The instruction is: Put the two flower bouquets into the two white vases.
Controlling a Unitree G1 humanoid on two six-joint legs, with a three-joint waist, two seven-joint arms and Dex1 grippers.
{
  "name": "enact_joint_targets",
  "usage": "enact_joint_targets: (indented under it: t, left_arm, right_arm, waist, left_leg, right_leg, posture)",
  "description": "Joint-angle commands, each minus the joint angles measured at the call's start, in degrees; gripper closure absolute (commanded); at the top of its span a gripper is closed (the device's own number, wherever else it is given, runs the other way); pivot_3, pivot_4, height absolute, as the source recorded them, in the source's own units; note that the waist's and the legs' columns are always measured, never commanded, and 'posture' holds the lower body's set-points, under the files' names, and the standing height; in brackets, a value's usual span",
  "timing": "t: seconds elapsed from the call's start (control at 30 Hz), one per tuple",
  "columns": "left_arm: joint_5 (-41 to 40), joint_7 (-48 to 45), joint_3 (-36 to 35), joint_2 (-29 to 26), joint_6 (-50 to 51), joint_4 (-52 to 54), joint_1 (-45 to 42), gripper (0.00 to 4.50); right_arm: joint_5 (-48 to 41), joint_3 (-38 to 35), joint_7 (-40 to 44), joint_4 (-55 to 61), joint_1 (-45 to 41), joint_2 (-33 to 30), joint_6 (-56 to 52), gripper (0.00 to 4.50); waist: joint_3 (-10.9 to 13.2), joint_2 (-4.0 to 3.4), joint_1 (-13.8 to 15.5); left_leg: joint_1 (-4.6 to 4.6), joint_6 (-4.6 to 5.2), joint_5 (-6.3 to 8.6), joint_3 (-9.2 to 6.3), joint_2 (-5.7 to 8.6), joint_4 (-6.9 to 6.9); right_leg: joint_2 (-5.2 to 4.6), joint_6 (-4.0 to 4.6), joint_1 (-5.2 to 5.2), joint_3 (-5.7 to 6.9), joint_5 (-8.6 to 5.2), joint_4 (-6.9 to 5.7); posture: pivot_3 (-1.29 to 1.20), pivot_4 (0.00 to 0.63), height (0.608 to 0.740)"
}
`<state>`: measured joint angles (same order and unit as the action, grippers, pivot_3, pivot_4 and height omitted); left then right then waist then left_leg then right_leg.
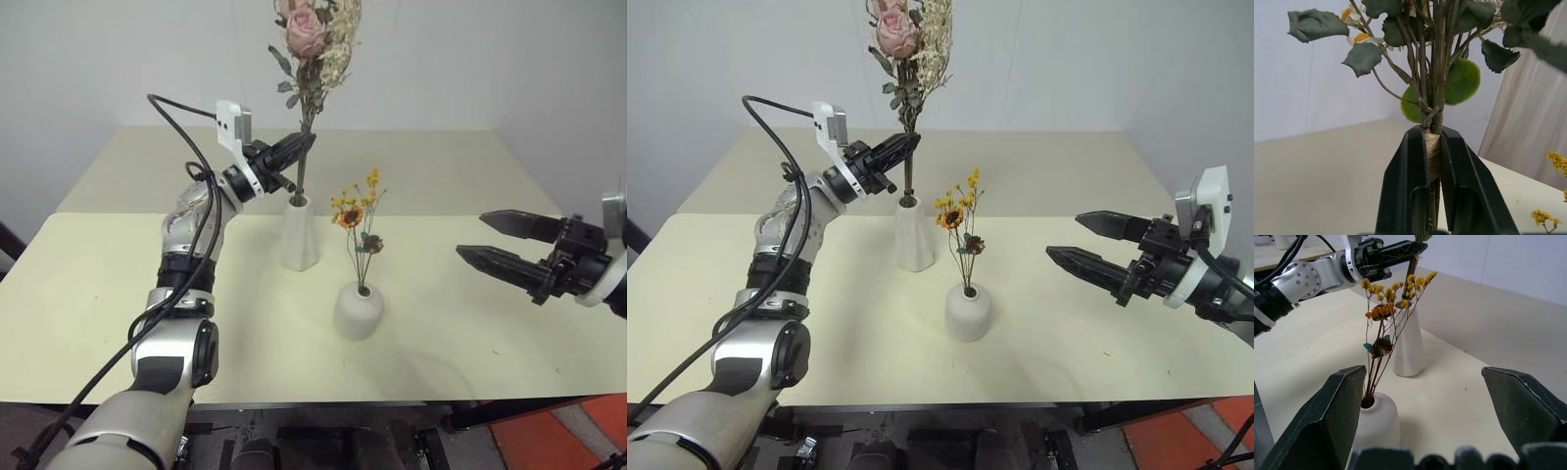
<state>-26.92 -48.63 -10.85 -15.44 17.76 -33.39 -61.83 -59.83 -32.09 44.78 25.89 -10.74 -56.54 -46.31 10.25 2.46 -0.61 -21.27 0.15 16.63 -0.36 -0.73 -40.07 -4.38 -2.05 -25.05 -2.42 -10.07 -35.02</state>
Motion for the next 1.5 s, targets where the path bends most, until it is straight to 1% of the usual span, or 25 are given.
enact_joint_targets:
  t: [0.03, 0.17, 0.4, 0.47, 0.5, 0.67, 0.7, 0.73, 0.87, 0.93, 1.03, 1.13, 1.2, 1.27, 1.33, 1.4, 1.5]
  left_arm:
    - [-1.2, 0.5, 0.3, 0.1, 1.8, 6.3, 1.9, 4.41]
    - [-1.4, 0.9, 0.8, -0.1, 3.9, 9.6, 4.3, 4.41]
    - [0.3, 2.3, 1.9, -0.3, 4.1, 10.1, 5.3, 4.41]
    - [1.0, 3.4, 2.4, -0.6, 5.0, 9.3, 4.8, 3.69]
    - [1.1, 3.7, 2.5, -0.7, 5.0, 9.0, 4.7, 3.48]
    - [0.4, 3.3, 2.1, -2.0, 6.3, 11.2, 5.8, 2.04]
    - [-0.1, 3.1, 1.8, -2.6, 7.1, 12.4, 6.5, 1.63]
    - [-0.6, 2.9, 1.5, -3.4, 8.1, 13.8, 7.3, 1.36]
    - [-3.2, 4.1, -0.7, -7.2, 12.7, 21.8, 12.8, 0.04]
    - [-4.9, 4.4, -2.1, -9.6, 15.3, 27.1, 16.6, 0.01]
    - [-8.4, 1.9, -4.2, -15.2, 19.2, 35.3, 23.1, 0.01]
    - [-11.5, -3.2, -6.4, -21.8, 20.9, 41.7, 29.3, 0.01]
    - [-13.1, -7.0, -7.3, -26.2, 21.1, 44.2, 32.4, 0.01]
    - [-14.1, -13.3, -8.7, -32.2, 20.6, 46.6, 36.1, 0.01]
    - [-15.1, -17.1, -9.6, -36.3, 20.3, 47.8, 38.4, 0.01]
    - [-16.0, -19.2, -10.4, -39.0, 20.2, 48.5, 39.9, 0.01]
    - [-16.8, -19.9, -11.2, -40.7, 20.4, 49.3, 40.8, 0.01]
  right_arm:
    - [-0.9, -0.9, -0.4, 0.7, -1.1, 0.4, 0.8, 0.00]
    - [-0.5, -0.5, -0.5, 0.5, -1.5, 0.8, 1.0, 0.00]
    - [0.1, -0.3, -0.9, 0.3, -2.2, 1.2, 1.3, 0.00]
    - [0.3, -0.2, -1.1, 0.2, -2.4, 1.4, 1.4, 0.00]
    - [0.4, -0.1, -1.2, 0.2, -2.3, 1.5, 1.4, 0.00]
    - [1.0, 0.3, -1.4, 0.3, -2.5, 1.9, 1.6, 0.00]
    - [1.1, 0.3, -1.3, 0.3, -2.5, 1.9, 1.6, 0.00]
    - [1.2, 0.3, -1.2, 0.3, -2.5, 2.0, 1.7, 0.00]
    - [1.4, 0.2, -1.1, 0.3, -2.3, 2.0, 1.7, 0.00]
    - [1.6, 0.1, -0.9, 0.4, -2.0, 2.1, 1.8, 0.00]
    - [1.7, 0.2, -0.7, 0.4, -1.8, 2.2, 1.8, 0.00]
    - [2.1, 0.5, -0.5, 0.2, -1.6, 2.3, 1.9, 0.00]
    - [2.2, 0.6, -0.4, -0.1, -1.6, 2.4, 1.8, 0.00]
    - [2.5, 0.7, 0.0, -0.6, -1.5, 2.3, 1.8, 0.00]
    - [2.9, 0.7, 0.4, -1.0, -1.3, 2.2, 1.9, 0.00]
    - [3.4, 0.7, 0.9, -1.4, -1.1, 2.2, 2.0, 0.00]
    - [4.0, 0.6, 1.3, -1.8, -0.9, 2.3, 2.1, 0.00]
  waist:
    - [0.0, 0.00, -0.1]
    - [0.0, 0.00, -0.1]
    - [0.0, 0.00, -0.1]
    - [0.0, 0.00, 0.0]
    - [0.0, 0.00, -0.1]
    - [0.0, 0.00, -0.1]
    - [0.0, 0.00, -0.2]
    - [0.0, 0.00, -0.2]
    - [0.0, -0.01, -0.3]
    - [0.0, -0.01, -0.3]
    - [0.0, -0.02, -0.3]
    - [0.0, -0.02, -0.2]
    - [0.0, -0.02, -0.2]
    - [0.0, -0.02, 0.0]
    - [0.0, -0.03, -0.1]
    - [0.0, -0.03, 0.1]
    - [0.0, -0.03, 0.1]
  left_leg:
    - [0.00, 0.00, 0.00, 0.00, 0.00, 0.00]
    - [0.02, 0.00, 0.00, 0.00, -0.01, 0.00]
    - [0.01, 0.00, 0.00, 0.00, -0.01, 0.00]
    - [0.02, 0.00, 0.00, 0.00, 0.00, 0.00]
    - [0.02, 0.00, 0.00, 0.00, 0.00, 0.00]
    - [0.02, 0.00, 0.00, 0.00, -0.01, 0.00]
    - [0.02, 0.00, 0.00, 0.00, 0.00, 0.00]
    - [0.03, 0.00, 0.00, 0.00, -0.01, 0.01]
    - [0.06, 0.00, 0.00, 0.00, -0.04, 0.03]
    - [0.07, 0.00, 0.00, 0.00, -0.06, 0.02]
    - [0.08, 0.00, 0.00, 0.00, -0.08, 0.03]
    - [0.08, 0.00, 0.00, 0.01, -0.08, 0.03]
    - [0.09, 0.00, 0.00, 0.02, -0.08, 0.03]
    - [0.10, 0.00, 0.00, 0.03, -0.08, 0.03]
    - [0.10, 0.00, 0.00, 0.05, -0.10, 0.06]
    - [0.11, 0.00, 0.00, 0.08, -0.09, 0.08]
    - [0.12, 0.00, 0.00, 0.08, -0.09, 0.08]
  right_leg:
    - [0.00, 0.00, 0.00, 0.00, 0.00, 0.00]
    - [0.01, 0.00, 0.00, -0.01, 0.00, -0.02]
    - [0.01, 0.00, 0.00, -0.01, 0.00, -0.01]
    - [0.01, 0.00, 0.00, -0.01, 0.00, -0.01]
    - [0.01, 0.00, 0.00, -0.01, 0.00, -0.01]
    - [0.01, 0.00, 0.00, -0.01, 0.00, -0.01]
    - [0.01, 0.00, 0.00, -0.01, 0.00, -0.01]
    - [0.01, 0.00, 0.00, -0.02, 0.00, -0.02]
    - [0.02, 0.00, -0.01, -0.03, 0.00, -0.04]
    - [0.03, 0.00, -0.01, -0.03, 0.00, -0.06]
    - [0.03, 0.00, -0.01, -0.03, 0.00, -0.06]
    - [0.03, 0.00, -0.02, -0.02, 0.00, -0.04]
    - [0.03, 0.00, -0.02, -0.02, -0.01, -0.05]
    - [0.04, -0.02, 0.00, 0.00, -0.03, -0.04]
    - [0.05, -0.01, -0.01, 0.00, -0.05, -0.01]
    - [0.03, -0.01, -0.01, 0.00, -0.06, -0.01]
    - [0.03, -0.06, 0.01, 0.01, -0.09, 0.00]
  posture:
    - [0.00, 0.150, 0.740]
    - [0.00, 0.150, 0.740]
    - [0.00, 0.150, 0.740]
    - [0.00, 0.150, 0.740]
    - [0.00, 0.150, 0.740]
    - [0.00, 0.150, 0.740]
    - [0.00, 0.150, 0.740]
    - [0.00, 0.150, 0.740]
    - [0.00, 0.150, 0.740]
    - [0.00, 0.150, 0.740]
    - [0.00, 0.150, 0.740]
    - [0.00, 0.150, 0.740]
    - [0.00, 0.150, 0.740]
    - [0.00, 0.150, 0.740]
    - [0.00, 0.150, 0.740]
    - [0.00, 0.150, 0.740]
    - [0.00, 0.150, 0.740]
